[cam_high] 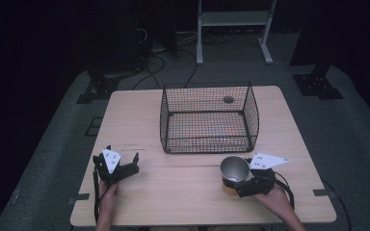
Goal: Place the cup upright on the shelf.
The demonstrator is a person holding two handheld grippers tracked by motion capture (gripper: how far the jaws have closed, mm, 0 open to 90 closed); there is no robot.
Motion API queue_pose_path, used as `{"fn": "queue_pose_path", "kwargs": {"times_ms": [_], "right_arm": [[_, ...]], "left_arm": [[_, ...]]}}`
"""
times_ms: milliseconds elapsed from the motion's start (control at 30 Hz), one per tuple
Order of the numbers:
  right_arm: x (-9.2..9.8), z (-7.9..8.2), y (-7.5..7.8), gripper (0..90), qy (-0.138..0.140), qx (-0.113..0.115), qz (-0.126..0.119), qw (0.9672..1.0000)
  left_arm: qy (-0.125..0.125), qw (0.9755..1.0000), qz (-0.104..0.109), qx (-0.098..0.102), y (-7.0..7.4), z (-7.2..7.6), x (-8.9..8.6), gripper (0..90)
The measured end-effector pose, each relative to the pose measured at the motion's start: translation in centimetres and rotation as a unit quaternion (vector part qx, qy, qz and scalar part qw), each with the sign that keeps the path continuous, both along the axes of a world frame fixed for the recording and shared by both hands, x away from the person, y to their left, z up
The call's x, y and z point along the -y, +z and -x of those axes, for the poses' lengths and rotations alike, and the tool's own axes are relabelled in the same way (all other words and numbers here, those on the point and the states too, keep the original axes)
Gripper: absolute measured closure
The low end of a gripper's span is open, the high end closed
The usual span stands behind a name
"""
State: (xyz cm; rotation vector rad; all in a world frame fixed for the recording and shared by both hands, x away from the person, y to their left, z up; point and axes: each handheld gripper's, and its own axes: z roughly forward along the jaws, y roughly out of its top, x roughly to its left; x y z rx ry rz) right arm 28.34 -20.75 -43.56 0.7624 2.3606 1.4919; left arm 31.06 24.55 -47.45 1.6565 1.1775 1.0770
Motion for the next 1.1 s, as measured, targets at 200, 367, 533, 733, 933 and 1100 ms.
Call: {"fn": "queue_pose_path", "kwargs": {"times_ms": [200, 367, 533, 733, 933, 1100], "right_arm": [[-0.1, -0.4, 1.9, 11.1, 0.01, 0.005, -0.012, 0.9999], [-0.5, -1.1, 3.5, 11.1, 0.017, 0.006, -0.018, 0.9997], [-0.9, -1.7, 4.9, 11.1, 0.017, 0.006, -0.019, 0.9997], [-1.3, -2.8, 6.6, 11.1, 0.026, 0.008, -0.033, 0.9991], [-1.7, -4.0, 8.1, 11.1, 0.026, 0.004, -0.041, 0.9988], [-2.4, -4.8, 9.2, 11.1, 0.029, 0.003, -0.035, 0.999]], "left_arm": [[0.0, 1.0, 0.001, 0.0, 0.0, 0.0, 0.0, 0.0], [0.0, 1.0, 0.0, 0.0, 0.0, 0.0, 0.0, 0.0], [0.001, 1.0, -0.001, 0.0, 0.0, 0.0, 0.0, 0.0], [0.0, 1.0, 0.0, -0.001, 0.0, 0.0, 0.0, 0.0], [0.0, 1.0, 0.001, -0.001, 0.0, 0.0, 0.0, 0.0], [0.001, 1.0, -0.001, -0.001, 0.0, 0.0, 0.0, 0.0]]}}
